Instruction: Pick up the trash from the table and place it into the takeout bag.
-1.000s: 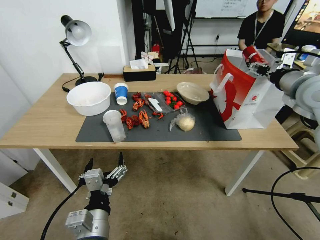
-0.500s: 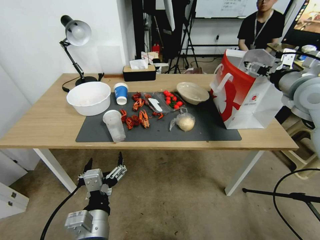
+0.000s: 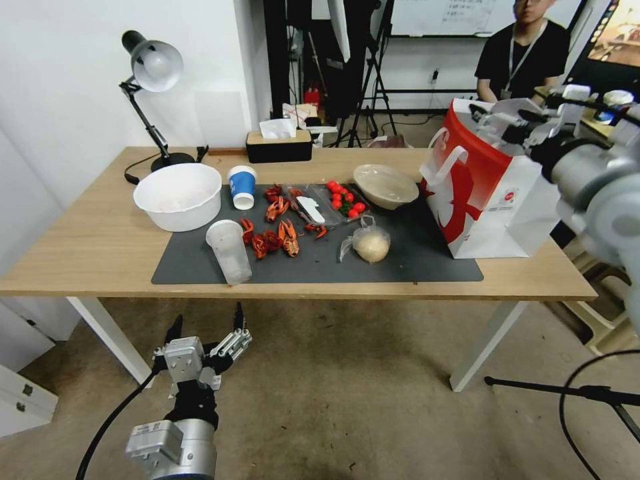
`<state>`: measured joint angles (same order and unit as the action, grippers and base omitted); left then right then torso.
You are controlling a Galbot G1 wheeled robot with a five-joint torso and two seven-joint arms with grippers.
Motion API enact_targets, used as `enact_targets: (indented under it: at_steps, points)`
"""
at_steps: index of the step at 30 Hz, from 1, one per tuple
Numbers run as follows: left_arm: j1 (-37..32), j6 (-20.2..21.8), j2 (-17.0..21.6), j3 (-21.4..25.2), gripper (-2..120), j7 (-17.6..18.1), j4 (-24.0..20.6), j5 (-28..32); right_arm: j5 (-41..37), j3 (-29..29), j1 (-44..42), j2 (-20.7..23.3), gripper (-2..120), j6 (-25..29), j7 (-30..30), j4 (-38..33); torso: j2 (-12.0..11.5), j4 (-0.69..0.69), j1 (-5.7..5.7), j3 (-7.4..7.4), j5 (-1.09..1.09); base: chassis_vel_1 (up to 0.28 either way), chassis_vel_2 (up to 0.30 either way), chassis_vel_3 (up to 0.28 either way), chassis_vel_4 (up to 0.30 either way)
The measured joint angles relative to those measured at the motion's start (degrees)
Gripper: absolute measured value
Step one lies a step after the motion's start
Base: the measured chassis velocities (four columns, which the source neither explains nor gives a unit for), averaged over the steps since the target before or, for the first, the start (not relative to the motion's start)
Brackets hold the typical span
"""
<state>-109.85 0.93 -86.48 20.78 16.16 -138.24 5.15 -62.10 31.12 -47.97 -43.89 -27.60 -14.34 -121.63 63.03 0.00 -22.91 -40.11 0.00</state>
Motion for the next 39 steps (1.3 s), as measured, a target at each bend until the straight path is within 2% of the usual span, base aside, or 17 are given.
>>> enact_targets:
  at_steps: [7,8,9,11,12,19,22,26,29,30,31,33,35,36,37,38,39]
  points:
    - [0.3,-0.6,0.1,0.2,100,-0.8,0.1,0.7,7.2,2.3,-11.4,-0.2,100,4.9,2.6,-6.2,0.0,-0.03,0.00,0.01,0.00,0.000,0.000,0.000,0.000]
    - [0.3,-0.7,0.1,0.2,100,-0.8,0.1,0.7,8.9,2.6,-13.3,-0.5,100,6.1,2.6,-7.2,0.0,0.01,0.00,0.01,-0.02,0.000,0.000,0.000,0.000]
    - [0.4,-0.7,0.2,0.2,100,-0.9,0.3,0.7,11.8,2.6,-16.8,-1.3,100,7.8,2.7,-8.5,0.0,0.00,0.00,0.01,-0.02,0.000,0.000,0.000,0.000]
    - [0.4,-0.7,0.2,0.2,100,-0.9,0.3,0.7,11.8,2.6,-16.8,-1.3,100,7.8,2.7,-8.5,0.0,0.00,0.00,0.01,-0.02,0.000,0.000,0.000,0.000]
    - [0.5,-0.7,0.3,0.3,100,-0.9,0.4,0.8,15.3,2.3,-20.0,-2.6,100,9.8,2.8,-9.3,0.0,0.00,0.00,0.00,0.00,0.000,0.000,0.000,0.000]
    - [0.5,-0.7,0.3,0.3,100,-0.9,0.4,0.8,15.9,2.2,-20.7,-2.9,100,10.2,2.8,-9.4,0.0,0.01,0.00,0.01,-0.01,0.000,0.000,0.000,0.000]
    - [0.7,-0.7,0.3,0.3,100,-1.0,0.5,0.8,20.2,1.6,-24.7,-4.9,100,13.6,3.2,-9.5,0.0,-0.02,0.00,0.00,0.00,0.000,0.000,0.000,0.000]
    - [0.8,-0.7,0.4,0.3,100,-1.0,0.6,0.9,22.2,1.5,-26.5,-5.8,100,15.3,3.7,-9.3,0.0,0.01,0.00,0.00,-0.01,0.000,0.000,0.000,0.000]
    - [0.8,-0.7,0.4,0.3,100,-1.0,0.6,0.9,23.3,1.4,-27.4,-6.4,100,16.2,4.1,-9.1,0.0,-0.01,0.00,0.01,0.00,0.000,0.000,0.000,0.000]
    - [0.8,-0.7,0.5,0.4,100,-1.0,0.6,0.9,24.8,1.3,-28.6,-7.1,100,17.8,4.6,-8.6,0.0,-0.03,0.00,0.01,-0.01,0.000,0.000,0.000,0.000]
    - [0.8,-0.8,0.6,0.6,100,-1.1,0.8,1.1,27.5,1.0,-30.9,-8.6,100,21.7,5.3,-7.5,0.0,0.02,0.00,0.01,-0.04,0.000,0.000,0.000,0.000]
    - [0.8,-0.9,0.7,0.6,100,-1.1,0.9,1.1,28.0,0.9,-31.5,-8.9,100,22.4,5.4,-7.2,0.0,0.00,0.00,0.01,-0.01,0.000,0.000,0.000,0.000]
    - [0.9,-1.2,1.0,1.0,100,-1.5,1.2,1.4,31.8,0.2,-35.6,-11.8,100,28.8,5.8,-5.2,0.0,0.00,0.00,0.01,-0.03,0.000,0.000,0.000,0.000]
    - [0.9,-1.2,1.0,1.0,100,-1.5,1.2,1.4,31.8,0.2,-35.6,-11.8,100,28.8,5.8,-5.2,0.0,0.00,0.00,0.01,-0.03,0.000,0.000,0.000,0.000]
    - [1.1,-1.3,1.0,1.1,100,-1.6,1.4,1.6,33.0,-0.2,-37.3,-13.2,100,31.3,5.9,-4.3,0.0,0.02,-0.01,0.01,-0.02,0.000,0.000,0.000,0.000]
    - [1.2,-1.4,1.1,1.2,100,-1.8,1.6,1.7,33.6,-0.5,-38.6,-14.2,100,32.9,5.9,-3.6,0.0,-0.02,-0.01,0.00,0.04,0.000,0.000,0.000,0.000]
    - [1.5,-1.4,1.1,1.2,100,-2.0,1.9,1.8,34.4,-0.7,-40.2,-15.4,100,34.6,6.0,-3.0,0.0,-0.01,-0.01,0.01,-0.03,0.000,0.000,0.000,0.000]
